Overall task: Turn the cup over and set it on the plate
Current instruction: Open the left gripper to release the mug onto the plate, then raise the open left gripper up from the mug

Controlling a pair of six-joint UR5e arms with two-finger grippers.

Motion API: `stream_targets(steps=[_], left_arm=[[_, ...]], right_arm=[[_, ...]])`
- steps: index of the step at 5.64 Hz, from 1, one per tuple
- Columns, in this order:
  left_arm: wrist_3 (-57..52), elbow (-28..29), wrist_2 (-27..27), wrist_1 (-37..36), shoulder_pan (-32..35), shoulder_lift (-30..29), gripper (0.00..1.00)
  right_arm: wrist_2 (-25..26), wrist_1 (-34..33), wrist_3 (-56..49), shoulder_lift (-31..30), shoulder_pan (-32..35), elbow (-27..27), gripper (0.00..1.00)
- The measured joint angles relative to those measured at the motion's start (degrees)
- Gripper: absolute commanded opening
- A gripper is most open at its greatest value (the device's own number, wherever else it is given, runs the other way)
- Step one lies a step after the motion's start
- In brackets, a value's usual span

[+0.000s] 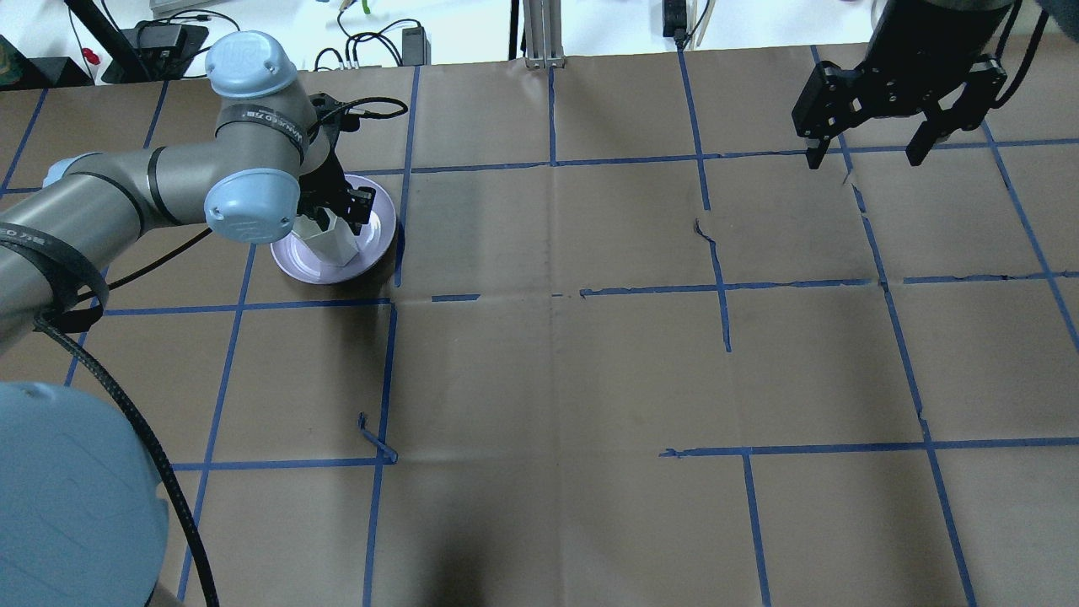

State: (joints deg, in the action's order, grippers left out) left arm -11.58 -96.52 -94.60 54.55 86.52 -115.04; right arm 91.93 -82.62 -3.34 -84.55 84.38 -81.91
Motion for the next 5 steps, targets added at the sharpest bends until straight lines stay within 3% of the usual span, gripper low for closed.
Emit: stream_targets(steps=[2, 5], left_arm=[[1.44, 1.67, -0.05, 5.76, 0.27, 4.13, 1.0], [9.39, 8.04, 3.32, 33.87, 0.69, 17.17, 1.0]], right_arm=[[0.0, 0.0, 0.0, 0.0, 0.0, 0.0, 1.0], [0.0, 0.0, 0.0, 0.01, 0.0, 0.0, 1.0]])
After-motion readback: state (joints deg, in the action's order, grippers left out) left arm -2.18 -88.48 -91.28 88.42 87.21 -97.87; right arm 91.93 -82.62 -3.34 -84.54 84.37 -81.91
